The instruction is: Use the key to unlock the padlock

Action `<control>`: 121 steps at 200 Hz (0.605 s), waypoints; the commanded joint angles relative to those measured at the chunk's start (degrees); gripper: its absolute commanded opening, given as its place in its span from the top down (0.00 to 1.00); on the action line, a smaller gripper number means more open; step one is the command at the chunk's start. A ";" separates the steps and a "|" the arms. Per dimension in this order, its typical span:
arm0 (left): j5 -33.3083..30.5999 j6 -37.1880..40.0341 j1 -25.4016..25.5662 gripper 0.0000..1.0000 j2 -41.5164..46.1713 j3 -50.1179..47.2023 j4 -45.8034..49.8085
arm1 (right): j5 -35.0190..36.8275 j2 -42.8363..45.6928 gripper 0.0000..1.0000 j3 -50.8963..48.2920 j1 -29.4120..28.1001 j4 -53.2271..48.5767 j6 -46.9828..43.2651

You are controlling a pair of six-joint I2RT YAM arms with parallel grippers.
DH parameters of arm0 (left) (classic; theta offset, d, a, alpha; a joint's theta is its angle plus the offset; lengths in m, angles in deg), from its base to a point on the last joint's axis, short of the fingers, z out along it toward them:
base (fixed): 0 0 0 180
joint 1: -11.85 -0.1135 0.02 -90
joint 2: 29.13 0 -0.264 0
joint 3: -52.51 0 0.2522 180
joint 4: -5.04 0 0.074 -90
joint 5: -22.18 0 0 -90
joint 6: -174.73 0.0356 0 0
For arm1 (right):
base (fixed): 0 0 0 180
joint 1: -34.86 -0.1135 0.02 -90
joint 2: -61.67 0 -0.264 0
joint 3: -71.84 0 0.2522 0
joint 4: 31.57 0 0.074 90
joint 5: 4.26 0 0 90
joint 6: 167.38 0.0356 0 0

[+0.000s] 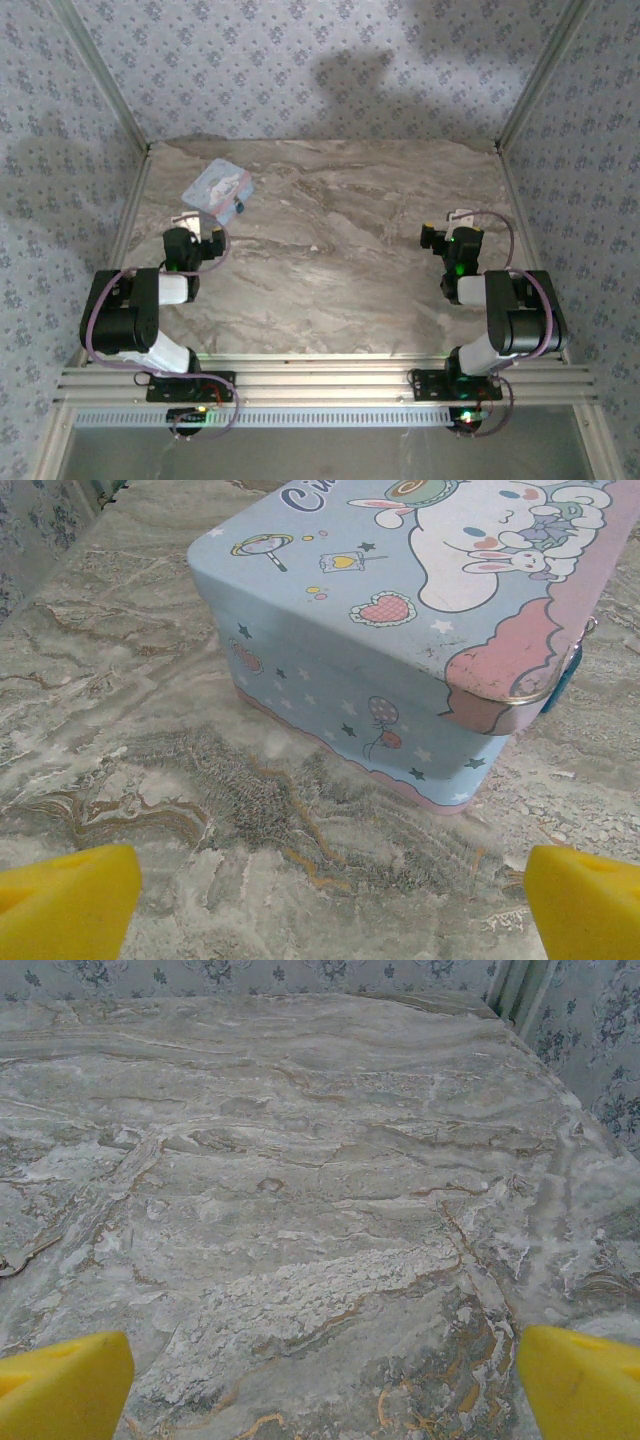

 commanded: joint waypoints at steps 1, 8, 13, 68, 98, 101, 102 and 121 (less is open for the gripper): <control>0.47 -0.45 0.16 0.02 2.81 3.20 4.36 | 0.09 0.02 0.00 0.68 -0.09 -0.85 -0.95; -0.83 -1.22 0.09 0.02 4.58 5.37 10.26 | -0.19 0.79 0.00 1.27 -0.36 -2.50 -1.42; -1.87 -1.96 0.06 0.02 5.72 7.31 14.90 | -0.47 1.53 0.00 1.71 -0.53 -3.99 -1.81; 1.12 -15.85 -7.32 0.02 10.49 28.38 48.02 | 1.11 10.29 0.00 12.30 -2.19 -29.94 1.75; 10.25 -20.23 -12.28 0.02 -1.21 48.94 66.91 | -2.04 9.24 0.00 22.63 -2.69 -46.10 11.46; 11.01 -19.99 -12.39 0.02 -2.79 51.10 68.54 | -2.46 8.90 0.00 23.46 -2.90 -47.19 12.14; 11.18 -19.86 -12.39 0.02 -3.31 51.81 69.03 | -2.57 8.81 0.00 23.79 -2.99 -47.54 12.26; 14.44 -18.39 -12.40 0.04 -12.24 62.54 75.02 | -4.62 6.93 0.02 28.48 -4.86 -52.61 14.84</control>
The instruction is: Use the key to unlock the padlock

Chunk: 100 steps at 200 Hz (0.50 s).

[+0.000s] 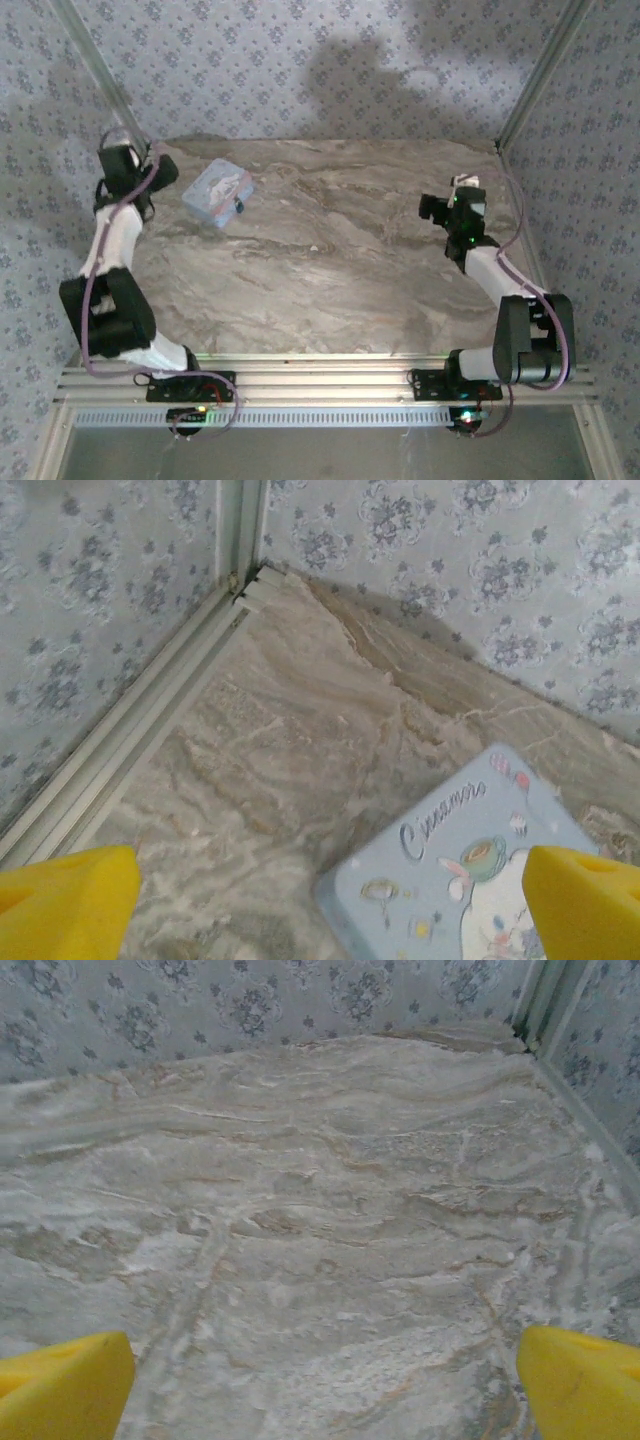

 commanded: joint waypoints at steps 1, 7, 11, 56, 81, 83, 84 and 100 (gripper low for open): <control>7.86 -1.72 0.31 0.04 -9.27 9.86 17.62 | -3.29 -2.20 0.02 5.30 -2.27 -14.15 6.69; 8.93 -1.60 0.30 0.06 -11.78 12.44 18.46 | -3.63 -2.52 0.02 6.17 -3.20 -14.95 7.03; 9.64 -1.60 0.26 0.08 -13.46 14.18 19.05 | -3.73 -2.77 0.02 6.79 -3.97 -15.46 7.16; 17.74 -0.65 1.19 0.20 -32.61 37.12 29.90 | -5.24 -5.76 0.02 10.96 -11.30 -19.44 7.17; 20.92 3.88 3.50 0.28 -43.92 54.07 41.44 | -6.67 -7.60 0.02 11.75 -13.20 -20.40 7.93; 21.05 4.34 3.72 0.28 -44.77 55.47 42.46 | -6.83 -7.79 0.02 11.82 -13.34 -20.38 8.02; 21.08 4.58 3.86 0.29 -45.18 56.13 42.70 | -6.88 -7.82 0.02 11.84 -13.40 -20.37 8.08; 22.52 7.05 5.98 0.35 -50.68 64.97 49.69 | -7.86 -8.97 0.02 12.19 -14.07 -20.57 8.90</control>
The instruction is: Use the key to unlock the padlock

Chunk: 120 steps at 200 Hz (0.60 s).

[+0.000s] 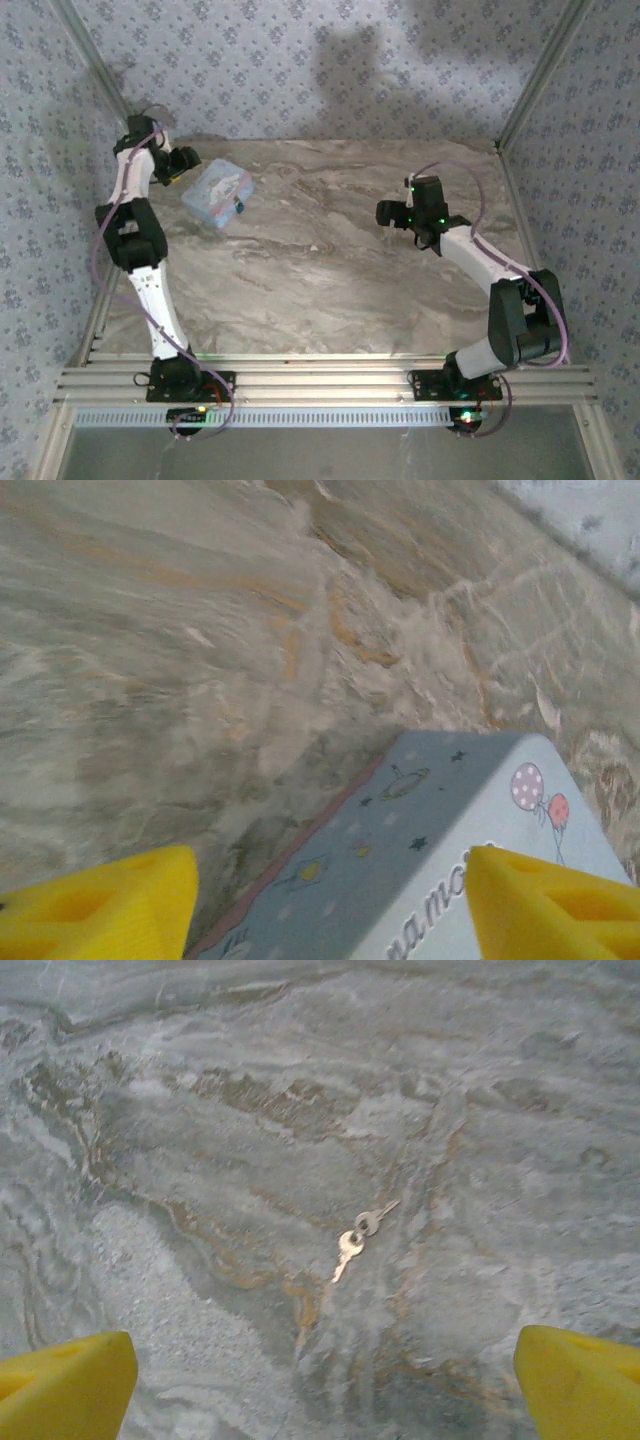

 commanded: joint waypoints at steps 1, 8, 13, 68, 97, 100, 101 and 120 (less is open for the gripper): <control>5.39 5.48 3.64 0.36 -5.06 12.04 15.76 | -2.09 -1.66 0.02 2.13 -0.79 -3.23 2.14; 6.65 5.60 4.50 0.40 -6.28 13.63 17.07 | -2.39 -2.15 0.02 2.42 -1.06 -3.47 2.44; 7.63 5.42 5.08 0.42 -6.64 13.72 17.19 | -2.49 -2.51 0.02 2.70 -1.25 -3.87 2.68; 8.47 6.41 16.76 0.49 -2.47 4.49 12.57 | -4.03 -3.62 0.02 4.64 -4.05 -6.79 5.70; 2.23 9.80 24.83 0.40 0.35 4.14 13.13 | -4.73 -3.64 0.02 5.70 -6.58 -8.52 7.77; 1.24 10.00 25.21 0.39 0.94 3.98 13.14 | -4.75 -3.61 0.02 5.81 -6.91 -8.68 8.03; 0.94 10.02 25.42 0.38 1.17 3.92 13.09 | -4.73 -3.63 0.02 5.89 -6.97 -8.74 8.13; -1.87 7.86 26.02 0.33 7.13 -1.64 9.18 | -5.45 -4.25 0.02 7.19 -8.52 -9.73 9.51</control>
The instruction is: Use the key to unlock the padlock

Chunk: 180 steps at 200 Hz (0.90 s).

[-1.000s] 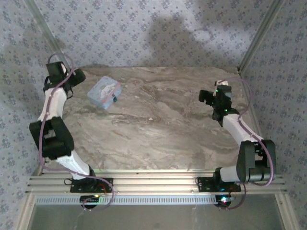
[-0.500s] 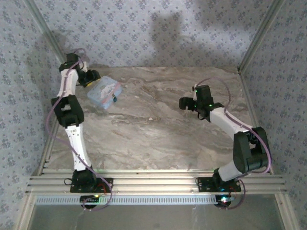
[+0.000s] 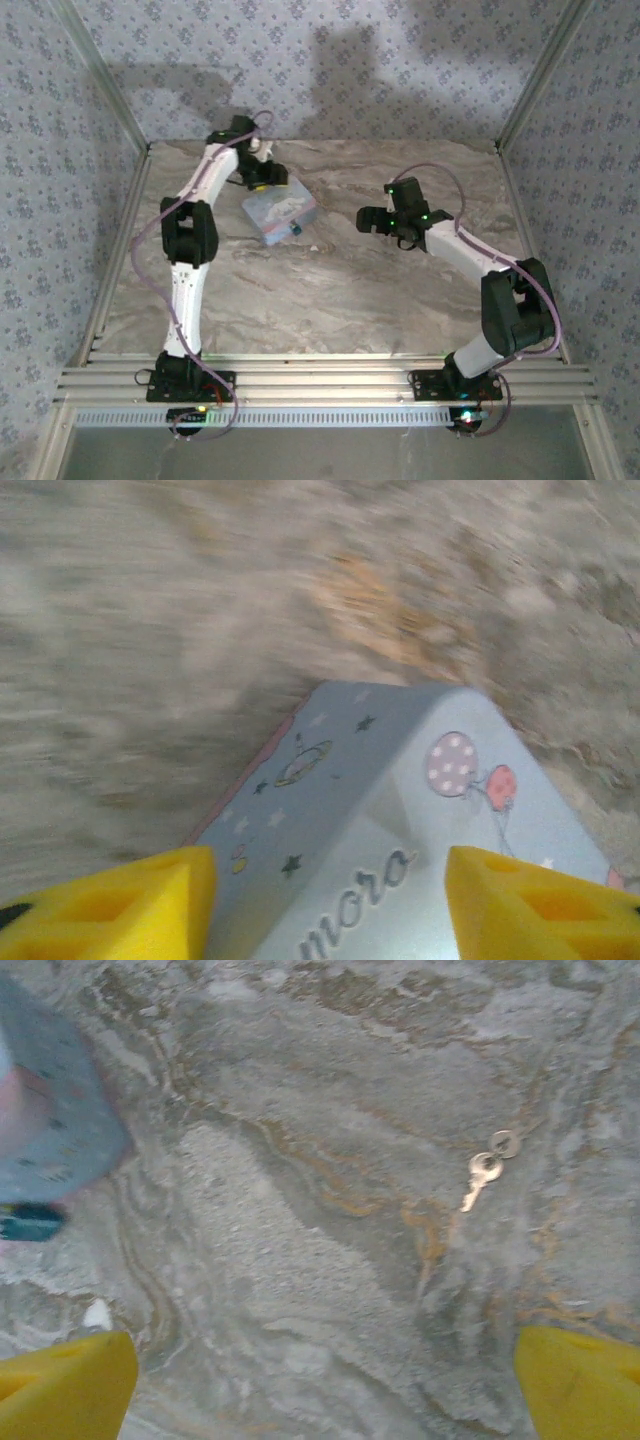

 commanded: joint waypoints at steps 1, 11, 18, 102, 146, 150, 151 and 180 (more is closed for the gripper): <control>-4.95 -0.11 0.56 0.33 9.57 -5.29 -1.12 | -1.63 -0.87 0.02 2.95 -1.82 -3.19 3.19; -5.13 -2.31 -0.29 0.30 14.18 -10.98 -5.06 | -2.08 -1.50 0.02 3.99 -2.36 -3.71 3.28; -5.26 -4.12 -1.06 0.29 17.52 -15.45 -7.81 | -2.18 -2.24 0.02 4.87 -2.65 -4.12 3.23; 5.39 -23.41 -3.31 0.30 45.26 -68.45 -37.73 | -15.02 -22.19 0.13 23.10 -3.49 -5.32 2.55; 9.24 -26.97 1.16 0.35 41.80 -72.11 -45.45 | -18.63 -26.21 0.21 24.85 -6.96 -3.74 4.55; 9.27 -26.97 1.13 0.35 41.28 -71.64 -45.41 | -18.62 -26.15 0.21 24.70 -7.31 -3.59 4.79; 9.28 -26.97 1.13 0.35 41.15 -71.54 -45.35 | -18.57 -26.15 0.21 24.68 -7.40 -3.61 4.81; 8.00 -24.38 -0.64 0.37 37.86 -66.29 -41.75 | -18.53 -26.30 0.23 23.71 -9.52 -2.31 7.16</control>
